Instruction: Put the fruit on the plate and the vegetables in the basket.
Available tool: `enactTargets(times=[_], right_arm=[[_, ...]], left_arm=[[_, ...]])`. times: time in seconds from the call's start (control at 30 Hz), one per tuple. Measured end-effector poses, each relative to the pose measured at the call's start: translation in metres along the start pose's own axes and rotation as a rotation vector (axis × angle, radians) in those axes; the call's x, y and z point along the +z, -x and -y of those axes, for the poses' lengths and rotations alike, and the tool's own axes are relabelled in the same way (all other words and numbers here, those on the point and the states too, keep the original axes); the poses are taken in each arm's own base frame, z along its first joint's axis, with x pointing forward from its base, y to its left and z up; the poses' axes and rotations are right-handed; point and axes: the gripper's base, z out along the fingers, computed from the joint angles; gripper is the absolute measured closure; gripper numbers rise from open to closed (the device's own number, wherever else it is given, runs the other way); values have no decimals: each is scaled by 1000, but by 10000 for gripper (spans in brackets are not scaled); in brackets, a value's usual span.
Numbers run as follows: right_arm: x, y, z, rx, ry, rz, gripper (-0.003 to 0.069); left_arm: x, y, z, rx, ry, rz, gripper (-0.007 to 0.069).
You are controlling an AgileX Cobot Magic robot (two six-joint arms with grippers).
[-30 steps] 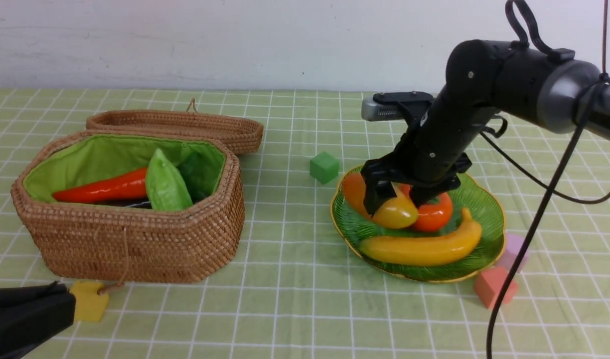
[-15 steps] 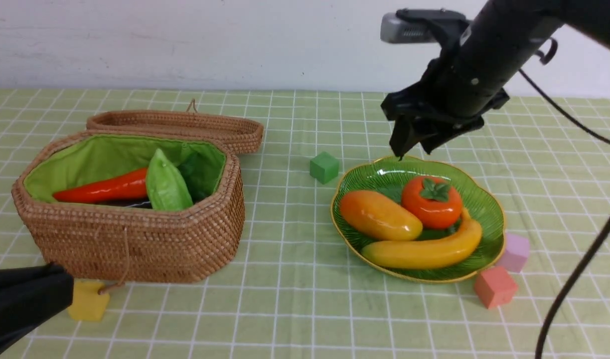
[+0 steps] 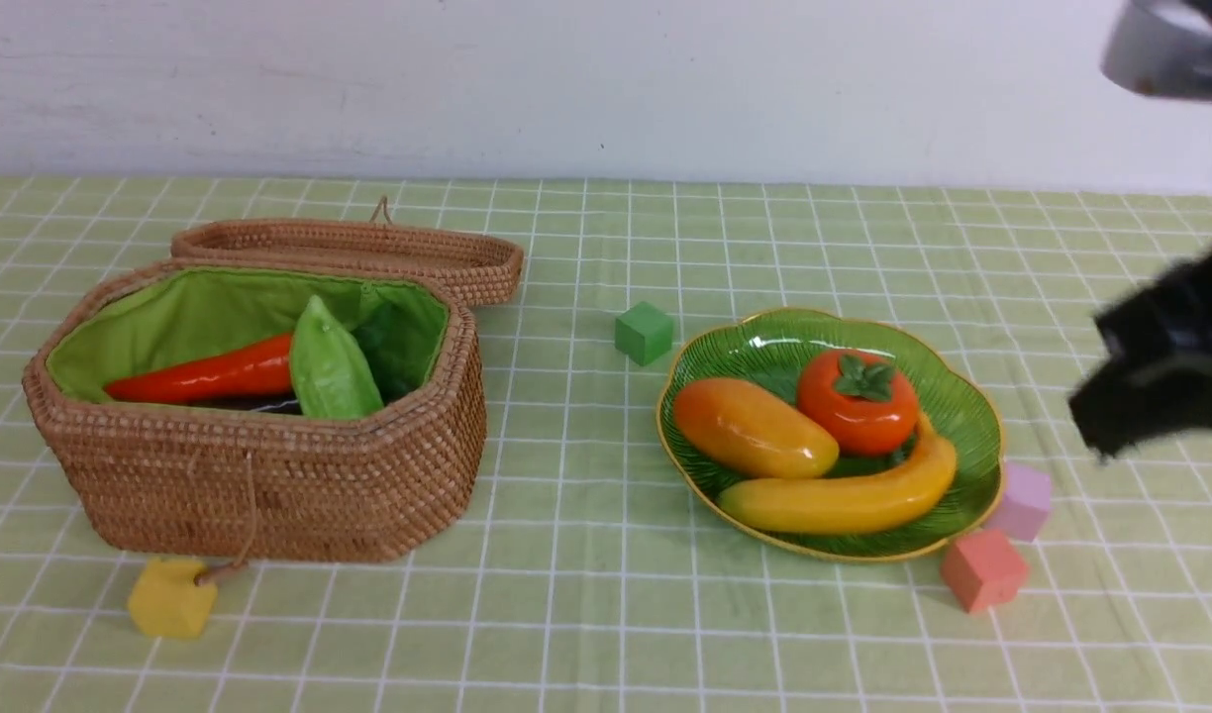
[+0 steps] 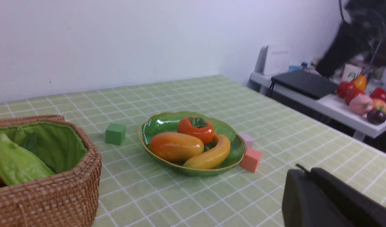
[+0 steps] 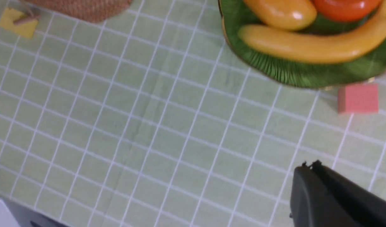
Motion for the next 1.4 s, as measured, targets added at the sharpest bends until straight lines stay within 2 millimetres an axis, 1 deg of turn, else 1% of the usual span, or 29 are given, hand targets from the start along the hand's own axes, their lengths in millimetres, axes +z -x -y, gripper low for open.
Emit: enactTargets(times=[0.03, 0.1, 0.13, 0.17, 0.3, 0.33, 0.37, 0.5, 0.6, 0.73, 1.13, 1.23, 1.27, 1.3, 1.33, 1.37, 1.4], right_arm=[[-1, -20, 3, 34, 1, -12, 664], [-8, -51, 9, 72, 4, -3, 662], [-14, -76, 13, 88, 8, 22, 661], [-13, -89, 17, 101, 7, 25, 661], [-15, -132, 27, 111, 13, 106, 661], [-16, -133, 27, 108, 15, 119, 661], [-15, -145, 32, 104, 18, 190, 660], [-13, -157, 40, 85, 6, 308, 658], [-11, -160, 44, 76, -8, 355, 656], [-8, -161, 47, 67, -40, 352, 655], [-9, -162, 49, 60, -59, 361, 641], [-14, -159, 54, 47, -118, 463, 649], [-14, -159, 55, 46, -123, 472, 652], [-14, -157, 58, 38, -157, 551, 665], [-13, -157, 58, 34, -166, 572, 668], [-10, -158, 62, 13, -193, 648, 676], [0, -162, 68, -9, -238, 690, 678]], left_arm=[[0, -4, -1, -4, -3, 16, 627], [4, -13, -3, -6, -3, 15, 627], [7, -19, -4, -9, -1, 8, 627], [8, -22, -4, -9, 0, 0, 627], [12, -31, -6, -13, 4, -20, 623], [12, -32, -6, -13, 4, -21, 623], [13, -36, -7, -14, 7, -33, 620], [15, -41, -8, -14, 10, -49, 620], [15, -43, -8, -14, 11, -58, 616], [16, -44, -8, -14, 12, -60, 609], [16, -44, -8, -16, 12, -60, 606], [16, -44, -8, -16, 12, -60, 607], [16, -44, -8, -16, 12, -60, 607], [16, -44, -8, -16, 12, -60, 607], [16, -44, -8, -16, 12, -61, 607], [16, -44, -8, -17, 12, -61, 606], [16, -44, -8, -17, 12, -61, 604]])
